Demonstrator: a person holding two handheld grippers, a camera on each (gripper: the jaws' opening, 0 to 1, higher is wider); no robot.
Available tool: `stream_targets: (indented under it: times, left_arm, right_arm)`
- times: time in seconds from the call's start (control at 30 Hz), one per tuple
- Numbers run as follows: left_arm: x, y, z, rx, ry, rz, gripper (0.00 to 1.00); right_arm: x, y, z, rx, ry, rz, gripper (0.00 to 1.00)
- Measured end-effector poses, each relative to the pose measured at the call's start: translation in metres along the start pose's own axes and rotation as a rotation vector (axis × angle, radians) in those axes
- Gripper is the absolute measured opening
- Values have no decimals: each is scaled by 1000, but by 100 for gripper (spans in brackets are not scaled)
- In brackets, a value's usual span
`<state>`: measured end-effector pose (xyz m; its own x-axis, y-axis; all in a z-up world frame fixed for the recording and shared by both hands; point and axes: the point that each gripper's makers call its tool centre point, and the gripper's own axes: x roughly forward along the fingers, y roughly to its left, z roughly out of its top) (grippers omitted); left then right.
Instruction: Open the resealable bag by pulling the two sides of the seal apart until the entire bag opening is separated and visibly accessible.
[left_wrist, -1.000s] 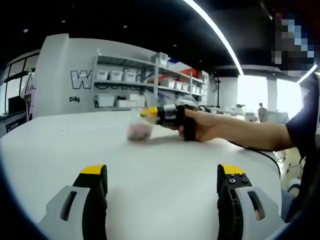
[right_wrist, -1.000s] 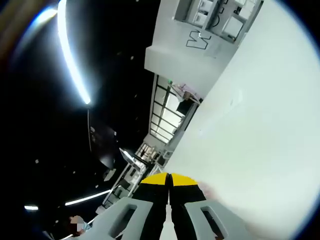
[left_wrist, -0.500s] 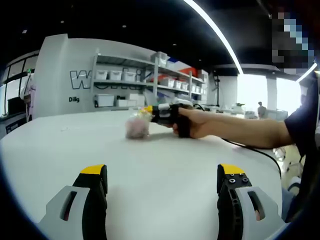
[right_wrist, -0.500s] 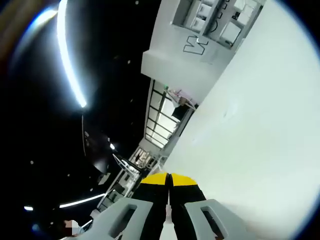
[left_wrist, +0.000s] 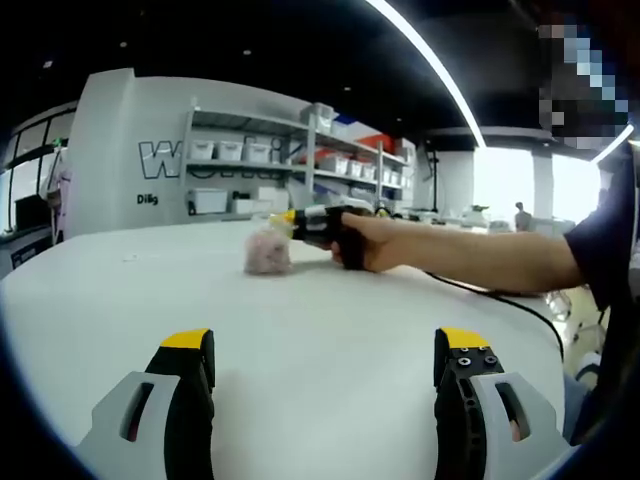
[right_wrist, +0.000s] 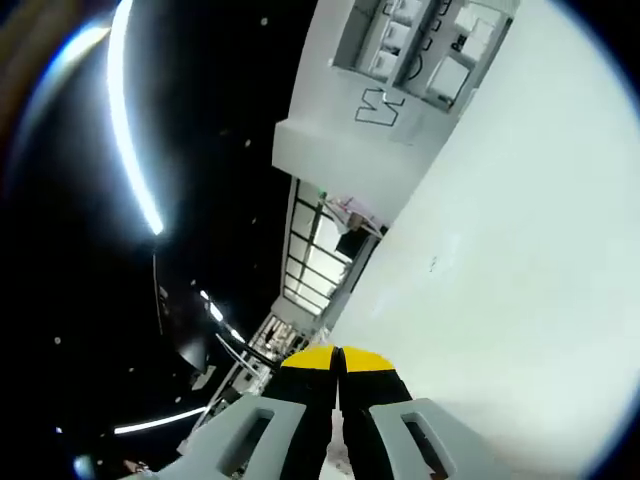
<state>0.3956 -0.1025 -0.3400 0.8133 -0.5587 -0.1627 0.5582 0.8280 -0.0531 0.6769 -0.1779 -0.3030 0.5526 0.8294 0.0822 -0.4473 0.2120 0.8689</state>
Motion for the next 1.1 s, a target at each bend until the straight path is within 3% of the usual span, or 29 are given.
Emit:
stream_targets:
  times: [0.1, 0.27, 0.8, 1.1]
  left_arm:
    - [0, 0, 0, 0, -1, 0, 90]
    - [0, 1, 0, -1, -1, 1, 90]
    - [1, 0, 0, 1, 1, -5, 90]
    - [1, 0, 0, 3, -1, -5, 90]
  right_arm:
    - [2, 0, 8, 76, -32, 14, 0]
    - [0, -1, 8, 83, -42, 12, 0]
    - [4, -9, 32, 140, -110, -4, 0]
    - [6, -10, 40, 121, -138, -22, 0]
